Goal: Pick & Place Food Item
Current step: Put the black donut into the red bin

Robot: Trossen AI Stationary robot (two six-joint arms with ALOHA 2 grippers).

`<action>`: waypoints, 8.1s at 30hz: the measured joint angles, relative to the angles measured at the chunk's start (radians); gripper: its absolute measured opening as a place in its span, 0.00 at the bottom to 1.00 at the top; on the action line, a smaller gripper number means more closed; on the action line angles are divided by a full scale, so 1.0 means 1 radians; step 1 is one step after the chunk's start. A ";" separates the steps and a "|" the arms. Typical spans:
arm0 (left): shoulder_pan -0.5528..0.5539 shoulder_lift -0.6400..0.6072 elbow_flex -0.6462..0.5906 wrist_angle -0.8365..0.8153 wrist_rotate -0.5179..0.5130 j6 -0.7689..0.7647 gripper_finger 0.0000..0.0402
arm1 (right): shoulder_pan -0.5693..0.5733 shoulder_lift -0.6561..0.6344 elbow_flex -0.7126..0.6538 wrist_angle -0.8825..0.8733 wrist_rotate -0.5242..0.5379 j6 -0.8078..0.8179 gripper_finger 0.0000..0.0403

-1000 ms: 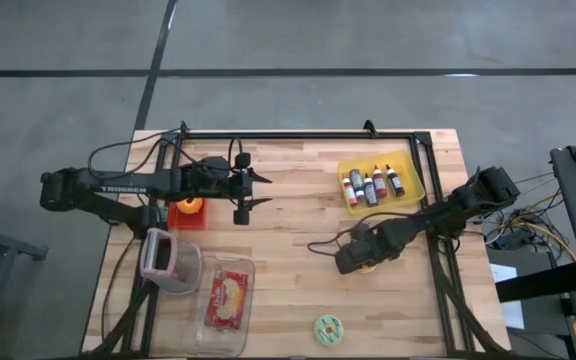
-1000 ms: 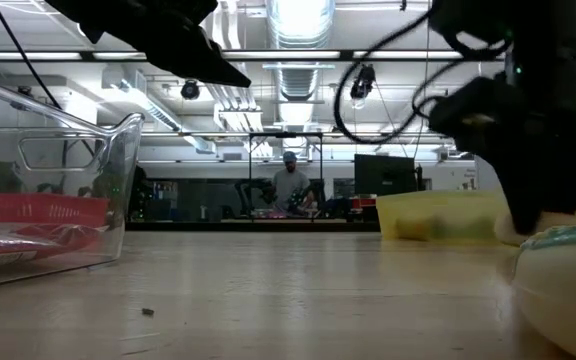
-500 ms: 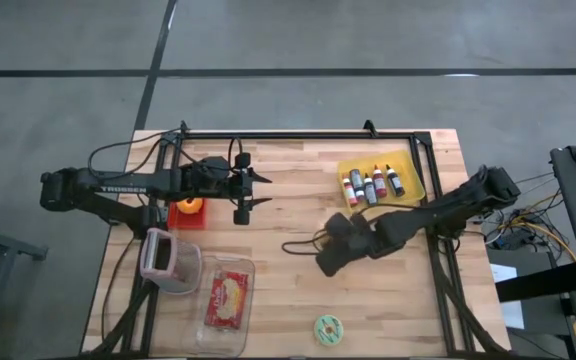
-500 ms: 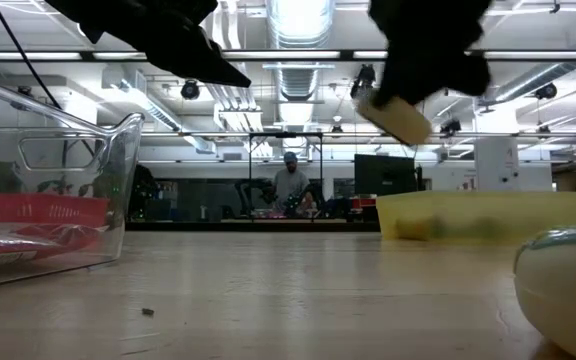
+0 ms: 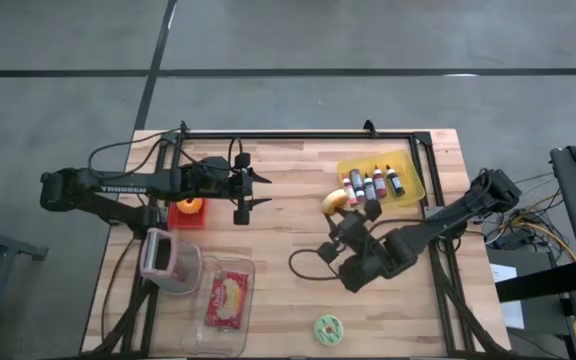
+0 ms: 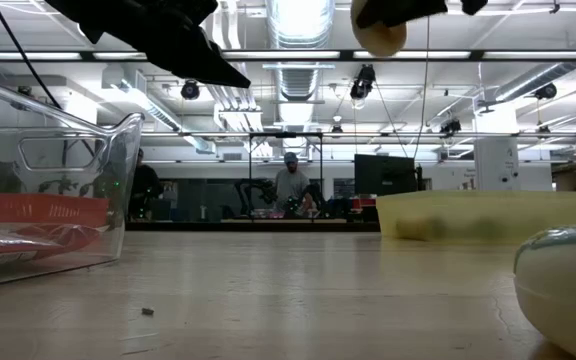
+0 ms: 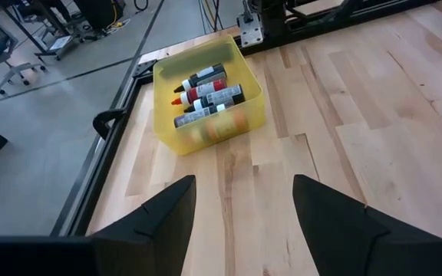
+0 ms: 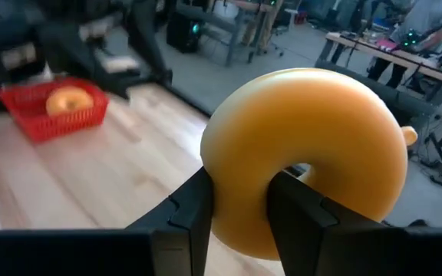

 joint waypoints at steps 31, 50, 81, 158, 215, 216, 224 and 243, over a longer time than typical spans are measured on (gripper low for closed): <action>-0.001 0.007 0.000 0.008 0.033 -0.059 0.55 | -0.289 -0.021 -0.166 0.687 -1.253 -0.825 0.25; -0.002 0.008 0.000 0.091 0.105 -0.016 0.55 | -0.449 -0.128 -0.377 1.040 -1.807 -0.940 0.25; -0.002 0.008 0.000 0.218 0.345 -0.016 0.55 | -0.512 -0.125 -0.377 1.050 -1.687 -1.030 0.25; -0.003 0.160 0.007 0.457 0.437 -0.096 0.51 | -0.512 -0.125 -0.379 1.071 -1.692 -1.054 0.25; -0.002 0.160 0.001 0.450 0.489 -0.069 0.10 | -0.512 -0.125 -0.380 1.070 -1.694 -1.051 0.25; -0.002 0.160 0.001 0.451 0.489 -0.069 0.12 | -0.512 -0.125 -0.380 1.070 -1.694 -1.051 0.25; -0.002 0.160 0.001 0.450 0.489 -0.069 0.27 | -0.512 -0.125 -0.380 1.070 -1.692 -1.051 0.25; -0.017 0.160 0.000 0.457 0.486 -0.069 0.50 | -0.512 -0.125 -0.380 1.070 -1.692 -1.054 0.25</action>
